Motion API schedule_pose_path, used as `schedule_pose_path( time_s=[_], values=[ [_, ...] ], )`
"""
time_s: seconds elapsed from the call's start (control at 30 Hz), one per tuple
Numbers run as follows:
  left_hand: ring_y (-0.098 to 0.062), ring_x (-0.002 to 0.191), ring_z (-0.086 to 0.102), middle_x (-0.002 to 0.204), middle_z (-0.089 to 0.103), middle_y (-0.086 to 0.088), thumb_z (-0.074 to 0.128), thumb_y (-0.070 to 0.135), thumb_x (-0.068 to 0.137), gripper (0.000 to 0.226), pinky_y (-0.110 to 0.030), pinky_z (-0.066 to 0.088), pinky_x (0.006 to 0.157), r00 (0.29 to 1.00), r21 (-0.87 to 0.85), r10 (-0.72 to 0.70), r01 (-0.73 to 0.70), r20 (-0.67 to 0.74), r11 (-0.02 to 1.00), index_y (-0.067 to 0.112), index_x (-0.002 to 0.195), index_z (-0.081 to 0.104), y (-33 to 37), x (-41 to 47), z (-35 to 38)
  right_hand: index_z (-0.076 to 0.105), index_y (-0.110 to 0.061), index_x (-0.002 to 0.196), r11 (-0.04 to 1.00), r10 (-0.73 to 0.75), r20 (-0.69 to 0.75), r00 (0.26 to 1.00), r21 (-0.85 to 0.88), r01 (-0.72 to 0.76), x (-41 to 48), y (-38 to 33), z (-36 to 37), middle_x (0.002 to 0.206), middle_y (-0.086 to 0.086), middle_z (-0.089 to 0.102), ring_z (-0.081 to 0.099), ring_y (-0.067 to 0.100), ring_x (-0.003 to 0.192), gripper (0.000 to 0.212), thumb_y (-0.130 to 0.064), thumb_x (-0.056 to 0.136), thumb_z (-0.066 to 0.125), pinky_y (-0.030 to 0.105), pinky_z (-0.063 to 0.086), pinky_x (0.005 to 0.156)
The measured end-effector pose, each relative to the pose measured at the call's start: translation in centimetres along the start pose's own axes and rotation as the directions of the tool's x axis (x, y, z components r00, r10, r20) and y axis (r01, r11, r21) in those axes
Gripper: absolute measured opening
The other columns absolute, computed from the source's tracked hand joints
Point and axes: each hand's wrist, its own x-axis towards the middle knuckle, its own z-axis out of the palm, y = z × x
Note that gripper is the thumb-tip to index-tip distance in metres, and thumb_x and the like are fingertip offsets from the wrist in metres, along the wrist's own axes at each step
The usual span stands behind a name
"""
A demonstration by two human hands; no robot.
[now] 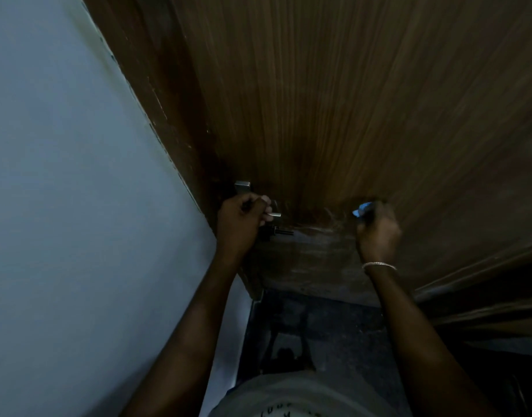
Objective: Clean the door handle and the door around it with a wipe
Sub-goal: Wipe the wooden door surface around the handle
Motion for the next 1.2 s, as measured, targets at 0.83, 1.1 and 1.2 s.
schedule_pose_path(
  time_s=[0.83,1.1,1.2],
  values=[
    [-0.011,0.069,0.071,0.088,0.073,-0.013,0.058,0.018,0.098,0.024,-0.019,0.056,0.065,0.995,0.008,-0.078,0.078,-0.057,0.997,-0.003,0.100,0.070,-0.7,-1.6,4.5,0.063,-0.013,0.102,0.990,-0.119,0.200,0.972,-0.047,0.131,-1.1,3.1,0.8,0.103,0.011,0.062,0.064,0.038,0.078,0.020,-0.011,0.083,0.061,0.041,0.051,0.059],
    [-0.009,0.068,0.070,0.086,0.073,-0.010,0.058,0.015,0.098,0.019,-0.015,0.056,0.063,0.994,0.003,-0.068,0.069,-0.083,0.998,0.001,0.098,0.071,-0.7,-2.0,3.0,0.061,-0.018,0.091,0.988,-0.119,0.021,0.993,0.105,0.116,0.0,0.8,1.1,0.092,0.004,0.068,0.065,0.023,0.079,0.015,-0.025,0.091,0.048,0.037,0.053,0.063],
    [-0.010,0.069,0.071,0.087,0.074,-0.011,0.058,0.017,0.098,0.019,-0.016,0.056,0.064,0.995,0.018,-0.072,0.074,-0.066,0.997,0.003,0.096,0.071,-0.5,-1.8,2.7,0.065,-0.014,0.092,0.978,-0.180,0.056,0.982,0.119,0.172,-1.1,-1.1,2.9,0.094,0.007,0.069,0.066,0.024,0.077,0.017,-0.021,0.093,0.050,0.033,0.051,0.060]
  ],
)
